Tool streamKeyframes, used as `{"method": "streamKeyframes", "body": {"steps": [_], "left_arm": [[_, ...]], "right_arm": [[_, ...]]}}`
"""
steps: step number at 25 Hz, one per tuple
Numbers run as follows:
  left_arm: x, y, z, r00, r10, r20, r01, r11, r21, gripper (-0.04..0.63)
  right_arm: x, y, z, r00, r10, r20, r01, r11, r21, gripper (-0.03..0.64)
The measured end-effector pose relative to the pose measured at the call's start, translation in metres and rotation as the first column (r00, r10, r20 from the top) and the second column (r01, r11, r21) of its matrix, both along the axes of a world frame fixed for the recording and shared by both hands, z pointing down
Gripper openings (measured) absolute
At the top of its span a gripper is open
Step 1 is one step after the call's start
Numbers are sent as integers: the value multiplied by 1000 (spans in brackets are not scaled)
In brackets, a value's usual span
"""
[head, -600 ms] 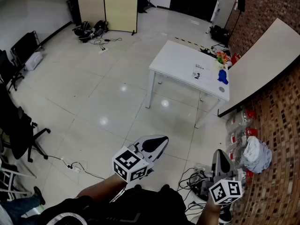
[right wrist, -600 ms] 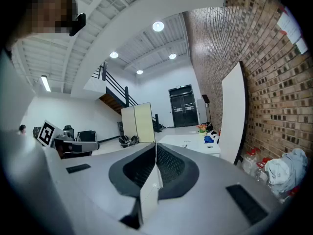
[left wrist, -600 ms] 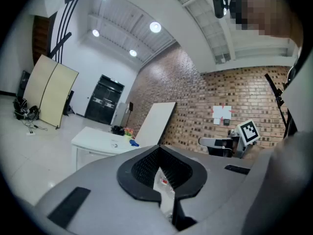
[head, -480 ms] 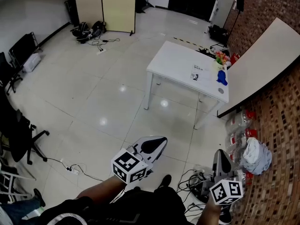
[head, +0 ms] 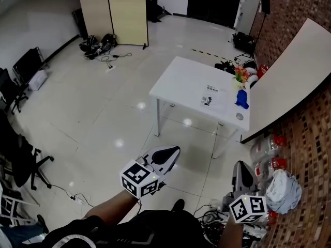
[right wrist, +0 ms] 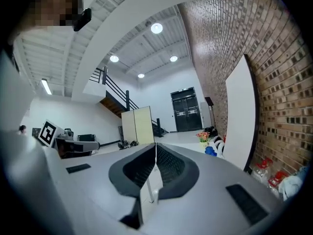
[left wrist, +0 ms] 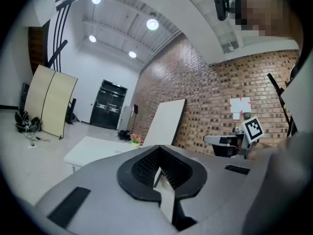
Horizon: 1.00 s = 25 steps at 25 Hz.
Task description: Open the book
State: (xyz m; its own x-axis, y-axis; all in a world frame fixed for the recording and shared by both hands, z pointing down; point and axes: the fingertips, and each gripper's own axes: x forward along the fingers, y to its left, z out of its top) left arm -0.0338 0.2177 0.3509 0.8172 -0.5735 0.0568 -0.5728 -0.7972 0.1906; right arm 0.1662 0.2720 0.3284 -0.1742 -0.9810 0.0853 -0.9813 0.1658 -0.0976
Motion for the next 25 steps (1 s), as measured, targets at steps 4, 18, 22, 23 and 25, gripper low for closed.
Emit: {"method": "streamKeyframes", "body": {"steps": [4,18,22,23,25], "left_arm": [[36,-48,2,999,-45,16,45,999,-11,-5],[83,-221,19,998,-25,64,26,1000,-17,-5],[79,-280,18,999,14,48,-14,1000,-8,-5],[77,-295,19,999,22,45,-22,1000,-8,-5],[73,-322,23,998,36,44,-35,999,-25,-5]], "right_arm": [[45,-50,-8,1000,-21,0,21,1000,19,3],[93,-218,19,999,-15,42,15,1000,-4,3],[91,-273,16,997,71,20,-71,997,-13,3],[94,-286,15,995,103,12,-102,995,-12,3],[96,-309,13,990,139,8,-139,990,-19,3]]}}
